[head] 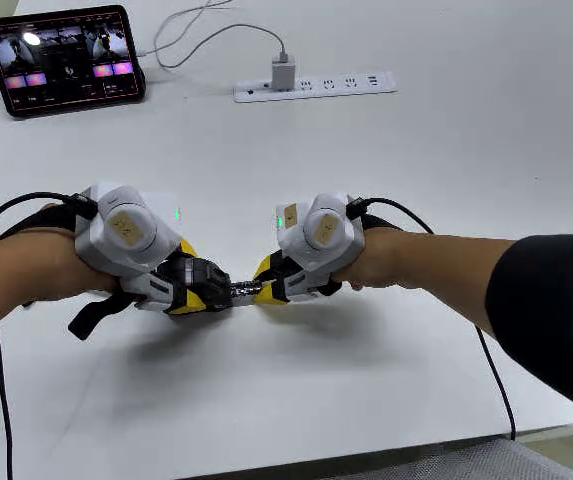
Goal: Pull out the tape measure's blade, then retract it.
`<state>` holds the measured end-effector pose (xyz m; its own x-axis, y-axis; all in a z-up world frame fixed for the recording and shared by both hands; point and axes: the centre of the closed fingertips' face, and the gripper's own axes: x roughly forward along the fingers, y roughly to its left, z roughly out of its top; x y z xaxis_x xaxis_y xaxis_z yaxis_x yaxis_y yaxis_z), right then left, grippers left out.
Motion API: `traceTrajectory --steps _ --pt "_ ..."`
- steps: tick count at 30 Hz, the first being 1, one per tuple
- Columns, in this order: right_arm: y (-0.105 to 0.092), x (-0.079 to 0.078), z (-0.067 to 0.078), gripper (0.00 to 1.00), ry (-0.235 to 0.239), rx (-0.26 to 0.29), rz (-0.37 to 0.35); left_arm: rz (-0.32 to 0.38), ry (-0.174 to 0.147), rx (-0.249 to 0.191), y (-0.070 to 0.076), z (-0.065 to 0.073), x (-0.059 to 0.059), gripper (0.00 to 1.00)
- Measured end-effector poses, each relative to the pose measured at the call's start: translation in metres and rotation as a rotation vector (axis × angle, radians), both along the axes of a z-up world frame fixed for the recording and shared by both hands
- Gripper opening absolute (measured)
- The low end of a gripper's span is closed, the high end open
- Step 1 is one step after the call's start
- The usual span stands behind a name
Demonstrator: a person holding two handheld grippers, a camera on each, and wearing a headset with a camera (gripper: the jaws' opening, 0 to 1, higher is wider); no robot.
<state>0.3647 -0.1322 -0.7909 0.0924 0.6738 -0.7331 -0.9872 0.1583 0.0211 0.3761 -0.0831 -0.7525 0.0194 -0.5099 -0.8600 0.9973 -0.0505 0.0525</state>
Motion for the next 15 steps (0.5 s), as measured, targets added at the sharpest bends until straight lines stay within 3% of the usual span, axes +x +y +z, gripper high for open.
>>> traceTrajectory --steps 15 --pt "-0.0105 0.0005 -0.0006 0.08 0.005 -0.011 -0.016 0.004 0.001 0.001 -0.0001 0.0002 0.0 0.3"
